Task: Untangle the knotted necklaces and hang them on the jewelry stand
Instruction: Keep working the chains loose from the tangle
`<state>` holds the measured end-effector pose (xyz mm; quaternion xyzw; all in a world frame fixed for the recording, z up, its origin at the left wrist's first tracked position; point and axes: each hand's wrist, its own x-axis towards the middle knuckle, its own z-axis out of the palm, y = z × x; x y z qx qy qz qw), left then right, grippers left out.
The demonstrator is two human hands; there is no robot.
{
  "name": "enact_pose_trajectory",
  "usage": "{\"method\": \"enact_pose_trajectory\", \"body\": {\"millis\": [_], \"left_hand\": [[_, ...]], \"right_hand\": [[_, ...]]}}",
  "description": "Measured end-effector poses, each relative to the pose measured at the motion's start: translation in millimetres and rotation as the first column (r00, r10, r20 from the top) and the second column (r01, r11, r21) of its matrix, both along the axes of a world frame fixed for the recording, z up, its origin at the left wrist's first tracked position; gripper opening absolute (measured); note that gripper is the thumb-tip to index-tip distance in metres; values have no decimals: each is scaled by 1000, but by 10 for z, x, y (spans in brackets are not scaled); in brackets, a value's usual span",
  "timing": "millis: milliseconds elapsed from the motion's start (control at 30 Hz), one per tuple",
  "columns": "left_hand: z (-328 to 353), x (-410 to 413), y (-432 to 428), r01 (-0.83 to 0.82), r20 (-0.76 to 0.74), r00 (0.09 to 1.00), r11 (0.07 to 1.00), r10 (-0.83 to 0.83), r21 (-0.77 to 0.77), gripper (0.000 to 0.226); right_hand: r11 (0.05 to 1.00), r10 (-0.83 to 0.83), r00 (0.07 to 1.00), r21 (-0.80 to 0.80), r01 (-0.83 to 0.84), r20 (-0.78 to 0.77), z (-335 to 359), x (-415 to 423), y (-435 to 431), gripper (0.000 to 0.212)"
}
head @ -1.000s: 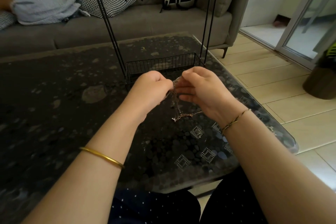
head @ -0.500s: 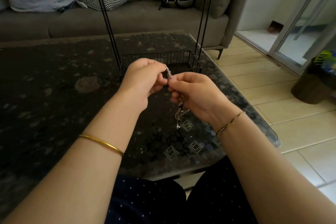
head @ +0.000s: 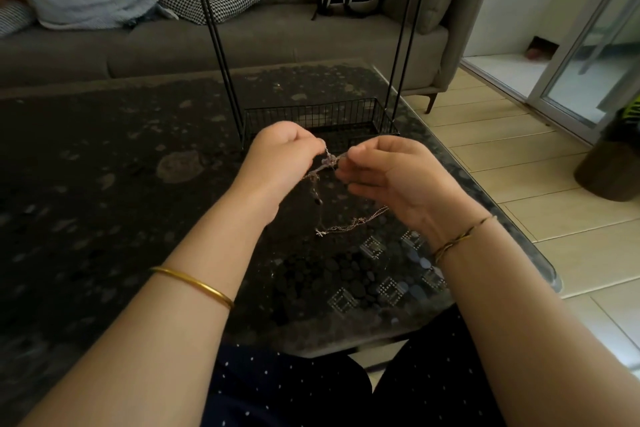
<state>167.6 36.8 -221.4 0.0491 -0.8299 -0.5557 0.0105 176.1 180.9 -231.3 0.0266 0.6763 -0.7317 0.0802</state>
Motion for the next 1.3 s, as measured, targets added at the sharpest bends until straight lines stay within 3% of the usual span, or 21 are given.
{"method": "enact_pose_trajectory", "body": {"millis": [133,267,333,467,533,700,967,1167,1300], "left_hand": [[-20,31,55,88,-37,994,972,-98,-218,19],[-26,36,62,131,12,991,945,-134,-300,23],[-28,35,40,110,11,994,964,-111,-243,17],[23,62,-34,18,48,999,999,-20,29,22],[51,76,-47,62,45,997,997,-64,38,25],[29,114,3,150,-77,983,969,-168,-198,8],[-55,99,30,19,-170,978,872,-117,-490,15],[-29,80,-1,84,-232,957,931,-175,-356,4],[-43,80,-21,102,-208,964,955,-163,-278,9]], "right_hand": [[990,-63,998,-127,63,3,13,-15,-32,16],[991,-91,996,-104,88,-23,-6,-32,-111,17],[995,-82,996,-62,80,-30,-6,-44,-118,18],[995,-101,995,-4,101,-8,4,-74,-55,16],[989,-140,990,-42,139,-20,6,-82,-29,17],[976,-215,975,-56,213,-53,30,-79,17,14],[978,-206,974,-37,203,-97,38,-53,-6,10],[975,-221,972,-9,221,-75,10,-57,32,7],[983,-184,982,-7,184,-37,15,-51,44,10]]}}
